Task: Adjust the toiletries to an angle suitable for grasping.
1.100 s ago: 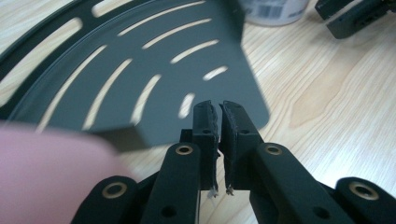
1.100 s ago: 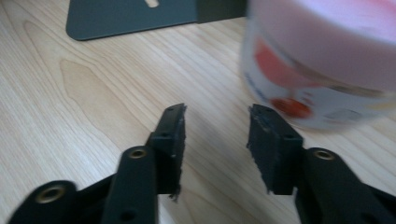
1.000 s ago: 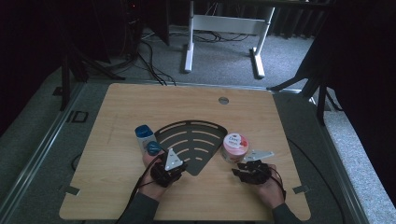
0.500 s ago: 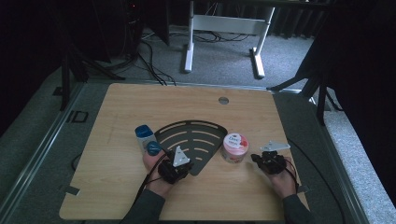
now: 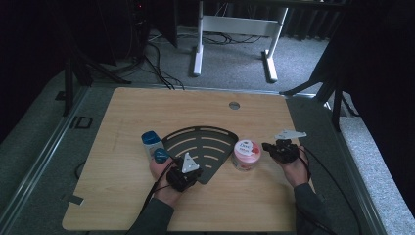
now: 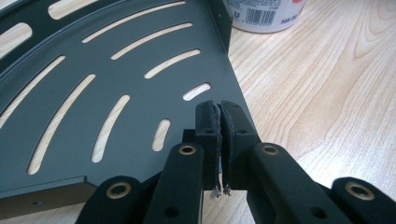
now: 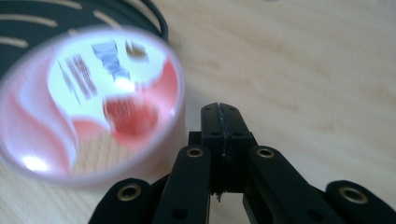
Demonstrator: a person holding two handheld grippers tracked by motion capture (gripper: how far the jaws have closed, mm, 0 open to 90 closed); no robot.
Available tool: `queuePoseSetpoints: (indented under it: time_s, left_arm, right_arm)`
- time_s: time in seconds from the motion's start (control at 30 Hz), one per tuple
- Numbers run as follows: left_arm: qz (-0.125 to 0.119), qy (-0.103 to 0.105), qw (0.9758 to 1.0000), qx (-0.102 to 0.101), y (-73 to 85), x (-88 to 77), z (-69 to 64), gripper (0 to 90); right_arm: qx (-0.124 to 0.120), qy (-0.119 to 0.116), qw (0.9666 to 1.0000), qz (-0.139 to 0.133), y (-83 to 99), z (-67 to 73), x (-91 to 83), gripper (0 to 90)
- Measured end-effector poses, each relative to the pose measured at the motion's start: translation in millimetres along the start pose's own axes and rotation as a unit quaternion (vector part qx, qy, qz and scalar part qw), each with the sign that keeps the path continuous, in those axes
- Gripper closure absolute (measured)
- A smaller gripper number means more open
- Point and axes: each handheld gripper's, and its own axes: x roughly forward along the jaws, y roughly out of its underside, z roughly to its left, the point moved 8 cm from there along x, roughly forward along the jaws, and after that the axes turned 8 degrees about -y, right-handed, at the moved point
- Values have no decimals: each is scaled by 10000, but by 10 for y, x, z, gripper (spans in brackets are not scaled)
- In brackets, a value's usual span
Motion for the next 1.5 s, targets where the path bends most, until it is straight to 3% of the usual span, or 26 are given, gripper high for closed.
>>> queuePoseSetpoints:
  time_s: [0.27, 0.63, 0.93, 1.1, 1.23, 1.37, 1.5]
  left_arm:
    - [13, 36, 10000, 13, 8, 13, -14, 857]
    - [33, 118, 9999, -27, 13, 53, -35, 850]
    - [29, 241, 9997, -1, -15, 82, -75, 831]
    - [38, 280, 9996, 10, -19, 90, -95, 820]
    - [45, 289, 9996, 14, -17, 94, -96, 818]
    - [65, 292, 9995, 26, -12, 93, -93, 817]
    - [61, 305, 9995, 15, -13, 98, -93, 817]
  right_arm:
    - [-286, -232, 9991, 198, -205, 37, 177, 900]
    - [-434, -392, 9975, 401, -220, 51, 223, 900]
    - [-713, -631, 9941, 519, -195, 203, 229, 899]
    - [-704, -567, 9949, 459, -336, 164, 279, 875]
    - [-668, -758, 9939, 432, -441, 203, 331, 875]
    - [-787, -823, 9917, 605, -421, 242, 396, 899]
    - [-789, -880, 9913, 588, -404, 261, 381, 900]
